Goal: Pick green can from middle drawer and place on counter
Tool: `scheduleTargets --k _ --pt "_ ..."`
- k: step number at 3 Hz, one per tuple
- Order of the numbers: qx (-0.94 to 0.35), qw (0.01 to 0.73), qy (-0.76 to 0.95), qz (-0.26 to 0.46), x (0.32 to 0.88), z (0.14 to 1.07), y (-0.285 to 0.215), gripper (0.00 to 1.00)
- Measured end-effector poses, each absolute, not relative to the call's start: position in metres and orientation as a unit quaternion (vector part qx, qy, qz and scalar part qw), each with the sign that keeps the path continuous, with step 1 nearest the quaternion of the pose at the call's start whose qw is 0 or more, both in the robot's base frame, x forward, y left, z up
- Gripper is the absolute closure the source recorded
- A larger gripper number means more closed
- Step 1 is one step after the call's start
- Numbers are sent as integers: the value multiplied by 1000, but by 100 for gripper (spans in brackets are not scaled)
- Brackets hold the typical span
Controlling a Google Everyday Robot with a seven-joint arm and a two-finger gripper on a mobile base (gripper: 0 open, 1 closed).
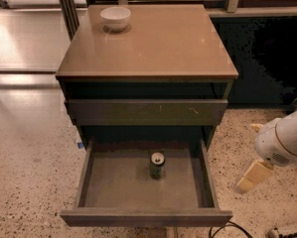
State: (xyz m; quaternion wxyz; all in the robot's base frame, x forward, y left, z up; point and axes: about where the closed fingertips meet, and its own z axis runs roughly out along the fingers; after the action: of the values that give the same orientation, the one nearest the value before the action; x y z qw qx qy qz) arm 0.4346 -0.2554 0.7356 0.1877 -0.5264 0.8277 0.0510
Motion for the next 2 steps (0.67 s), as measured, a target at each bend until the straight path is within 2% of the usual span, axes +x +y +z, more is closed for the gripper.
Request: scheduleTargets --k 1,2 --pt "-529 191 825 52 435 727 -255 0" --pt "-537 206 814 77 445 676 -257 0"
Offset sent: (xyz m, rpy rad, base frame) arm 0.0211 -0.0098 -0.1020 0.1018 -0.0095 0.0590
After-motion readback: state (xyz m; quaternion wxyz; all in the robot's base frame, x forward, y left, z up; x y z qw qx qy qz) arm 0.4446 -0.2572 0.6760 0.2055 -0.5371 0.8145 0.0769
